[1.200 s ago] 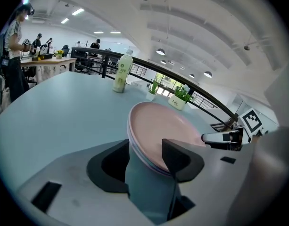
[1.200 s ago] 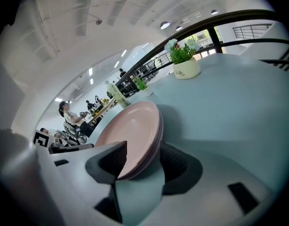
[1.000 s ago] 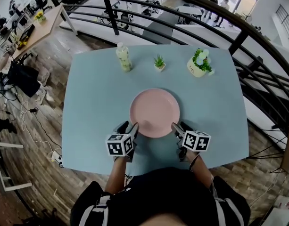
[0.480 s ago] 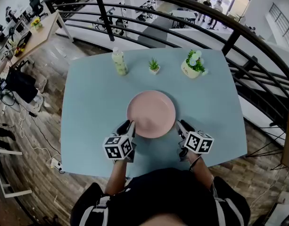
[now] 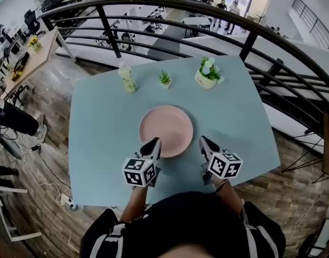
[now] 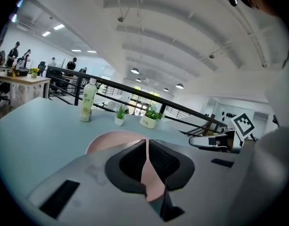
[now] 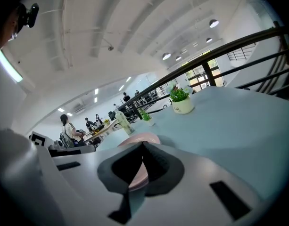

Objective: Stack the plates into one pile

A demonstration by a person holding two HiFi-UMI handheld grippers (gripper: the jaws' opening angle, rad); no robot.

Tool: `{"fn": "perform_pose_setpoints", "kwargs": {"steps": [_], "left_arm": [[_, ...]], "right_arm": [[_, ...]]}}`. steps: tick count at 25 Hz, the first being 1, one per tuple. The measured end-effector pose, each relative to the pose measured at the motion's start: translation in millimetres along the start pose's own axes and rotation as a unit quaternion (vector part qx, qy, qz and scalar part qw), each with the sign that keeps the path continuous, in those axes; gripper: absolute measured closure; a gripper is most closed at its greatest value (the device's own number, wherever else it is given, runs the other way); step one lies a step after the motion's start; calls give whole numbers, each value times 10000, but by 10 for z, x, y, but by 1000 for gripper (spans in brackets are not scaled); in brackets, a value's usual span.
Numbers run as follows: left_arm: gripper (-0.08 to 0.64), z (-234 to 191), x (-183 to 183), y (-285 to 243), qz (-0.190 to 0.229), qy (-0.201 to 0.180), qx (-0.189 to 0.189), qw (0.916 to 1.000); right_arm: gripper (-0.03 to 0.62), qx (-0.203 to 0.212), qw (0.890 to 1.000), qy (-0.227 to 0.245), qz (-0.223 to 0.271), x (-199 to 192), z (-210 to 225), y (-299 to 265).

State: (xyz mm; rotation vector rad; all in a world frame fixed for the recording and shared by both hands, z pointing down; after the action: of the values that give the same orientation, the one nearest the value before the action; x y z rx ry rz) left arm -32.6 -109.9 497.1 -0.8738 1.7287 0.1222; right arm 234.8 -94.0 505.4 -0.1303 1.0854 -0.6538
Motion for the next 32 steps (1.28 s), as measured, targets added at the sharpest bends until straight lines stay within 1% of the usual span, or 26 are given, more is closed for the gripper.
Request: {"fn": "perform_pose_setpoints", "kwargs": {"steps": [3, 7, 11, 17, 24, 27, 32], "left_arm": [[532, 117, 31, -14, -22, -240, -184, 9995], [532, 241, 50, -10, -51, -373, -275, 9989], [532, 454, 70, 36, -53, -452, -290, 9985], [532, 770, 119, 67, 19, -680, -250, 9974], [532, 939, 67, 133, 80, -511, 88, 9986], [532, 1014, 73, 97, 109, -509, 126, 9986], [532, 1112, 32, 73, 83, -491, 198, 9986]], "right_arm": [[591, 96, 9995, 288, 108, 29, -105, 87], [591, 288, 9972, 658, 206, 84, -221, 172], [591, 587, 9950, 782, 201, 136, -272, 299], [591, 879, 9920, 873, 245, 254, -219, 464], [591, 1274, 9866, 1003, 181, 373, -190, 559], [591, 1394, 9842, 1067, 208, 428, -150, 580], [591, 1551, 9826, 1017, 80, 397, -76, 613]]}}
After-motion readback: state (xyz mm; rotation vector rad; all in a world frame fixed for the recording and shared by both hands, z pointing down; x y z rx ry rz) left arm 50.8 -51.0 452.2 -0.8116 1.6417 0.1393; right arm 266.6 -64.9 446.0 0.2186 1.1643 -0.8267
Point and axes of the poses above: the fingertips, and each gripper's own axes: y backward along the fingers, z to its right, x out of its top, the point moved 9 cm from there along y, backward along the fingers, and after that the axes turned 1 degree about -x, right-handed, at the moved point
